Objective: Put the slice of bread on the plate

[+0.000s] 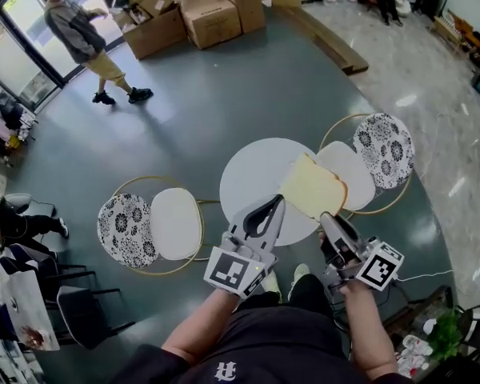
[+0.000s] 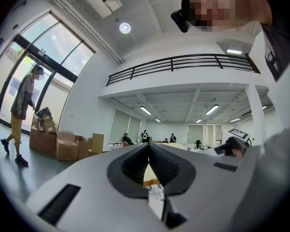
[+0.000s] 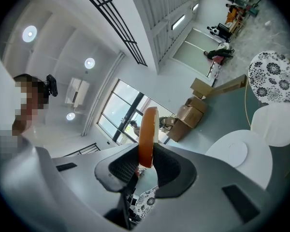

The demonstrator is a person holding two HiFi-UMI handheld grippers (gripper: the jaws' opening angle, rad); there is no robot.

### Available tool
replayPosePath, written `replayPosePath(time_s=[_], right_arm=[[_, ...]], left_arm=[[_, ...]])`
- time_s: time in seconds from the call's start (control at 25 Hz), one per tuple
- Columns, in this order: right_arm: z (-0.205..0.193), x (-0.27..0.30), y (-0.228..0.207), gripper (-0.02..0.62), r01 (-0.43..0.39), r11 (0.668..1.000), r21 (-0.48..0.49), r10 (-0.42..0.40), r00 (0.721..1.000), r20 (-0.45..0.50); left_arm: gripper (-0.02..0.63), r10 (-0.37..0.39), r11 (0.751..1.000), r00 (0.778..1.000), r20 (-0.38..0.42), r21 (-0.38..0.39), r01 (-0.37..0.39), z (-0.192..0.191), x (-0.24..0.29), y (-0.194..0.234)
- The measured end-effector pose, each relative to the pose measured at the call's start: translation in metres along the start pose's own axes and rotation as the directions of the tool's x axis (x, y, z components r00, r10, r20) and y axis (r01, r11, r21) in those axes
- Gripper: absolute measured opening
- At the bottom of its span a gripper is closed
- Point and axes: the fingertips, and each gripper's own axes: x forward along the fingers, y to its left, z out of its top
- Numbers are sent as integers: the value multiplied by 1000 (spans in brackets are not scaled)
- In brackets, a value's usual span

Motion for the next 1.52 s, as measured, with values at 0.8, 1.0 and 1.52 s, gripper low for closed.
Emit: replayPosePath(time_s=[0.8, 1.0, 1.52], right_arm=[[-28, 64, -225, 94, 53, 986, 161, -39, 995, -88], [-47, 78, -280, 94, 67, 979, 190, -45, 992, -118], [-86, 105, -377, 94, 113, 947, 301, -57, 980, -190]], left_arm=[[5, 35, 999, 998, -54, -13, -36, -135, 93, 65], [5, 52, 998, 997, -58, -17, -53, -173, 107, 83], [5, 93, 995, 991, -93, -36, -96, -242, 128, 117]])
